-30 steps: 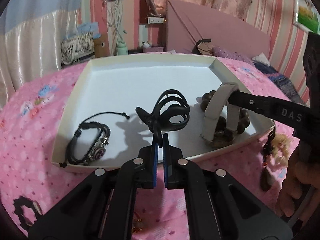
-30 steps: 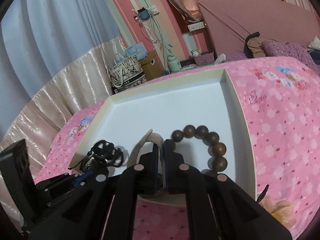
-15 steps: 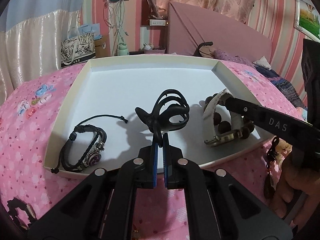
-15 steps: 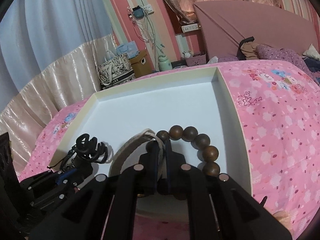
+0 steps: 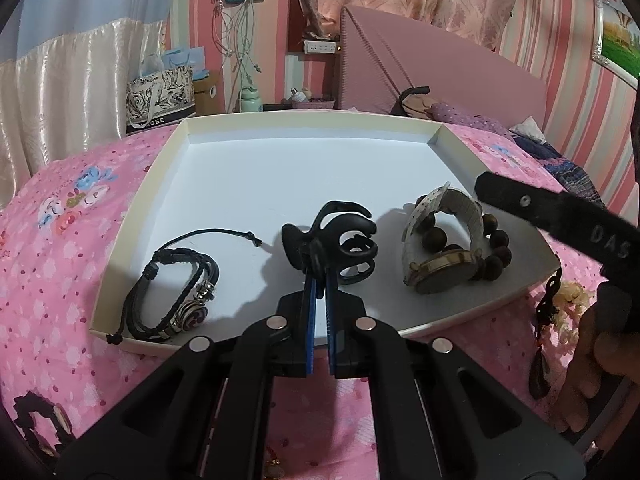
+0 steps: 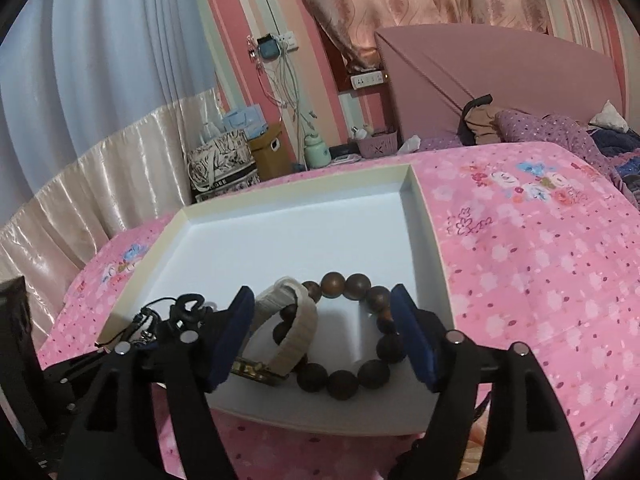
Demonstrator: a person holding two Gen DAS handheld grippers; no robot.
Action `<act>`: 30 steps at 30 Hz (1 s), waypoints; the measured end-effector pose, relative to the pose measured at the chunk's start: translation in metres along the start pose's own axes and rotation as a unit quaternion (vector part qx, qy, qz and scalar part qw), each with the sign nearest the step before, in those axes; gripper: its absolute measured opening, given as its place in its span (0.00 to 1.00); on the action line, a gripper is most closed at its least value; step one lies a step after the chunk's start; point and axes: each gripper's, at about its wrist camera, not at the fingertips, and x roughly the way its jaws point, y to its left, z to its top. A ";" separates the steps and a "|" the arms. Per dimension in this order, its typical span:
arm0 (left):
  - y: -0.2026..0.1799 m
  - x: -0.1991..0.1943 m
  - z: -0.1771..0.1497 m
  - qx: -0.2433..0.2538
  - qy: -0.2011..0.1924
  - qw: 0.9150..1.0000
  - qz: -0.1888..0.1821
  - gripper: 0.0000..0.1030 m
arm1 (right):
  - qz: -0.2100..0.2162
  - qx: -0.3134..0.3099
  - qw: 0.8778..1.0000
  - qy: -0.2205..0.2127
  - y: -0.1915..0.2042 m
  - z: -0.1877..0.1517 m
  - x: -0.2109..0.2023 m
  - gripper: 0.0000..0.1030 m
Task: Organize jewelry
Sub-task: 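Carry the watch and clip into the white tray and release both, then lift both open tools away from the tray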
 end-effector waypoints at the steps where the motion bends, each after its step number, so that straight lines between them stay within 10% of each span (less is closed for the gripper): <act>1: 0.000 0.000 0.000 -0.001 0.000 1.000 -0.001 0.02 | 0.000 -0.001 1.000 -0.004 0.001 0.002 -0.003 0.69; 2: -0.001 0.000 0.001 0.000 0.001 1.000 -0.002 0.07 | -0.001 -0.003 1.000 -0.008 0.001 0.004 -0.007 0.70; 5: -0.002 -0.007 0.003 -0.004 -0.008 1.000 0.009 0.72 | 0.004 0.000 1.000 -0.022 0.001 0.010 -0.023 0.70; 30: 0.068 -0.109 -0.050 -0.029 -0.021 0.997 0.071 0.89 | -0.037 -0.011 0.999 0.021 -0.039 -0.060 -0.098 0.80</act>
